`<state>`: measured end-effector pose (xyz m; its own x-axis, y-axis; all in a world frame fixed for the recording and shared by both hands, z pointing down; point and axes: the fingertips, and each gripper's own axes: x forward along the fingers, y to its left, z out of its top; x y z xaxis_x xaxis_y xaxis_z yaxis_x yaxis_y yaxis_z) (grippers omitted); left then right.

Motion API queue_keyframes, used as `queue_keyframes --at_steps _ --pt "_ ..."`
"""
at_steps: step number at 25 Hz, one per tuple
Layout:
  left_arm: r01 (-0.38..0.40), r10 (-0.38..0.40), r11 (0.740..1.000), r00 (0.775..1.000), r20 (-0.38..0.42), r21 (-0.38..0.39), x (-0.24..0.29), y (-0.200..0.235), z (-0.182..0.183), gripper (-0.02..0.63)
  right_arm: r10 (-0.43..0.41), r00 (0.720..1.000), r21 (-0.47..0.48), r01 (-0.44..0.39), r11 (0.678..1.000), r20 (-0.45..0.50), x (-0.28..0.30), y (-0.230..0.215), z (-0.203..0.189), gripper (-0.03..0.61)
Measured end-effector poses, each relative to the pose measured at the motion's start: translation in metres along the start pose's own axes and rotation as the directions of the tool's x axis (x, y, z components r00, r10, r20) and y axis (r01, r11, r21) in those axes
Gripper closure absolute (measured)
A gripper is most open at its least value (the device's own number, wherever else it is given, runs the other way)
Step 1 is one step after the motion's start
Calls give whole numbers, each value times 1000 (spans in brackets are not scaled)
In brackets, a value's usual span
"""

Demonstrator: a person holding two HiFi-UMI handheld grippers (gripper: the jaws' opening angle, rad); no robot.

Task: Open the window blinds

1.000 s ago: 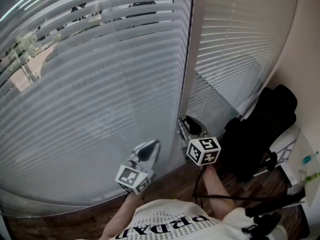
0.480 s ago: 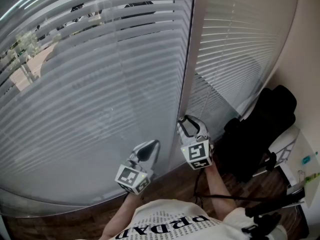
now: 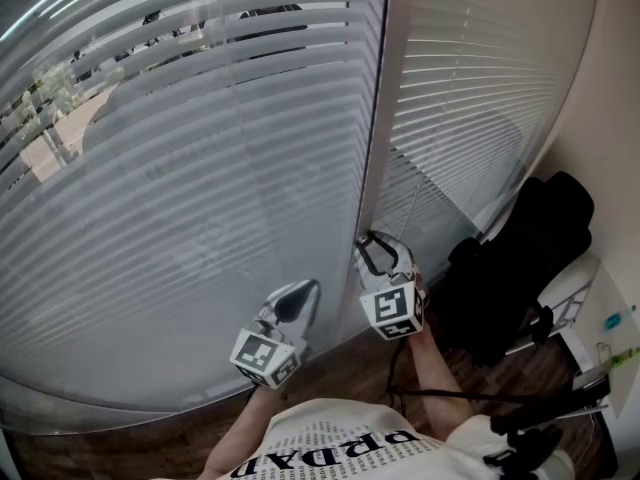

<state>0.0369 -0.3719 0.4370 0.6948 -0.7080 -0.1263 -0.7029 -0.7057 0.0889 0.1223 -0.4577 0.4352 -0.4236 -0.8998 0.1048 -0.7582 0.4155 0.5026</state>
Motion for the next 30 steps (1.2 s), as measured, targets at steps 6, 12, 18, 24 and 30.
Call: queue_keyframes --at_steps 6,12,18,24,30 --pt "2 -2 1000 1000 -3 -2 0 0 0 621 1 1000 108 -3 994 13 0 -3 -1 445" --pt "1 -1 1000 1000 -3 -1 0 0 -1 621 12 999 263 -19 965 29 -1 -6 -2 446" --pt "11 -11 1000 1000 2 1 0 2 -1 621 15 999 394 -34 918 52 0 -9 -5 445" --pt "11 -11 1000 1000 3 -3 1 1 -1 621 28 997 541 -66 838 77 0 -12 -6 445" --pt "17 -17 1000 1000 4 -3 1 -1 -2 621 32 994 631 -88 770 100 -1 -13 -7 445"
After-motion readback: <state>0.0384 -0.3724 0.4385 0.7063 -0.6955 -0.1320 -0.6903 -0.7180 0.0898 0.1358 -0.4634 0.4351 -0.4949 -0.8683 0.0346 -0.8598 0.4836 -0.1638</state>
